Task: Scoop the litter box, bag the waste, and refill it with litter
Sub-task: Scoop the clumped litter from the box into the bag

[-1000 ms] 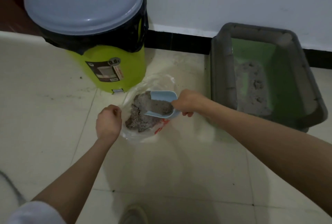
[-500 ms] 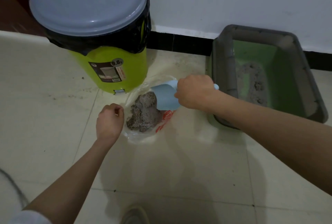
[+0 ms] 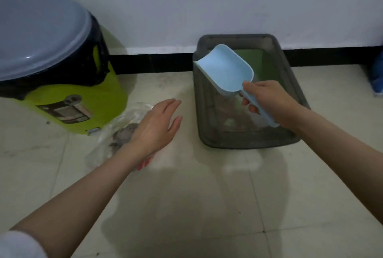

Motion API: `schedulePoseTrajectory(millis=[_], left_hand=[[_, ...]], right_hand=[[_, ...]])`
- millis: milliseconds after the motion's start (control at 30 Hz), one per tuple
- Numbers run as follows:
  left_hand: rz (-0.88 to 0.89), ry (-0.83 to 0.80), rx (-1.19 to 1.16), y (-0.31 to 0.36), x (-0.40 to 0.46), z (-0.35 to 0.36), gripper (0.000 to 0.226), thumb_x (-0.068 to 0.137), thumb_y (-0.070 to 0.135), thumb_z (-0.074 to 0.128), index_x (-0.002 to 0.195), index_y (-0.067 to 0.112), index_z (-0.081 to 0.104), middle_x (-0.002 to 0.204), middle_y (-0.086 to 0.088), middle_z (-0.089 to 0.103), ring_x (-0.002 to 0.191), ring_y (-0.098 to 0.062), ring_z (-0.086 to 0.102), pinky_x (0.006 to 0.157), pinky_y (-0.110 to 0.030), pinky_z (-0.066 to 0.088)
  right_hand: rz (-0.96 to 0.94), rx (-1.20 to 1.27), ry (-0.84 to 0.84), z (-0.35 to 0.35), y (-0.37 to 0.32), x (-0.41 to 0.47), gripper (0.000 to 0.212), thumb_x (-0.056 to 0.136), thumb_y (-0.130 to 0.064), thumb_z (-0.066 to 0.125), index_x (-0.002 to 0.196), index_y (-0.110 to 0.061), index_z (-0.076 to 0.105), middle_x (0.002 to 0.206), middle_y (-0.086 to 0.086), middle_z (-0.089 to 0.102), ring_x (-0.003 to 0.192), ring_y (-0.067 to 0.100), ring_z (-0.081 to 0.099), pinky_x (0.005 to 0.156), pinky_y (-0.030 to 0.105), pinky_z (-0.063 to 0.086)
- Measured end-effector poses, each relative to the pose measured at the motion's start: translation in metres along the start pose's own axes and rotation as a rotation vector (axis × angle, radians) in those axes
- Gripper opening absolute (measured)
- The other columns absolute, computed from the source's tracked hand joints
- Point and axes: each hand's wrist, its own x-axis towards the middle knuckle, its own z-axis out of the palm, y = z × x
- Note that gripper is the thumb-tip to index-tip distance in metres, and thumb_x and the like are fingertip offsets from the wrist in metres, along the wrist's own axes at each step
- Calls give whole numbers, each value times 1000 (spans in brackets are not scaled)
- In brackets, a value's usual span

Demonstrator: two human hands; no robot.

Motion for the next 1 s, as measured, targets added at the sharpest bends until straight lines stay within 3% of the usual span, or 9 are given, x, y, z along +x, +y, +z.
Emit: schedulePoseTrajectory(millis=[100, 200, 300, 467, 600, 767, 1000], left_hand=[[18, -121, 48, 32, 36, 16, 57, 98, 36, 34, 147, 11, 19, 155, -9, 19, 143, -22, 16, 116, -31, 13], [-18, -188, 59, 58, 66, 29, 60, 99, 41, 26, 149, 13, 9, 157, -6, 7, 145, -21, 5, 118, -34, 8], [-106, -226, 32, 72, 87, 40, 60, 100, 41, 22, 149, 12, 6, 158, -6, -2, 145, -21, 0, 118, -36, 6], [-184, -174, 38, 75, 108, 56, 61, 100, 40, 22, 149, 9, 1, 157, -5, -11, 145, -20, -6, 119, -39, 7], [-230, -97, 21, 74, 125, 64, 60, 101, 35, 23, 148, 9, -4, 157, -3, -12, 145, -18, -7, 119, -37, 7], [-243, -36, 43, 73, 129, 71, 59, 100, 30, 25, 148, 10, -3, 157, -2, -11, 145, -17, -5, 119, -39, 11], [-234, -13, 7, 72, 128, 73, 58, 100, 29, 25, 148, 10, -2, 158, -1, -10, 145, -15, -6, 119, -37, 9]], right_hand=[[103, 35, 74, -21, 27, 8, 32, 97, -25, 45, 79, -3, 60, 64, 7, 56, 48, 13, 46, 49, 22, 38], [246, -36, 8, -30, 52, 16, 32, 97, -21, 43, 71, -4, 52, 40, 1, 53, 26, 5, 42, 32, 10, 31], [357, -88, -101, -32, 70, 31, 30, 96, -15, 41, 68, -6, 47, 52, 5, 49, 37, 13, 41, 38, 16, 29], [428, -54, -204, -26, 85, 59, 25, 97, -15, 37, 77, -5, 48, 64, 8, 48, 51, 16, 40, 47, 24, 31], [417, 60, -149, -13, 88, 87, 22, 98, -20, 37, 97, -1, 48, 65, 7, 49, 53, 15, 43, 47, 24, 35], [444, 99, -132, -2, 90, 109, 18, 97, -14, 36, 107, -2, 44, 67, 8, 50, 55, 16, 44, 49, 26, 35], [556, 266, -86, 3, 112, 112, 33, 99, -14, 33, 125, 3, 45, 73, 9, 52, 57, 17, 43, 50, 27, 37]])
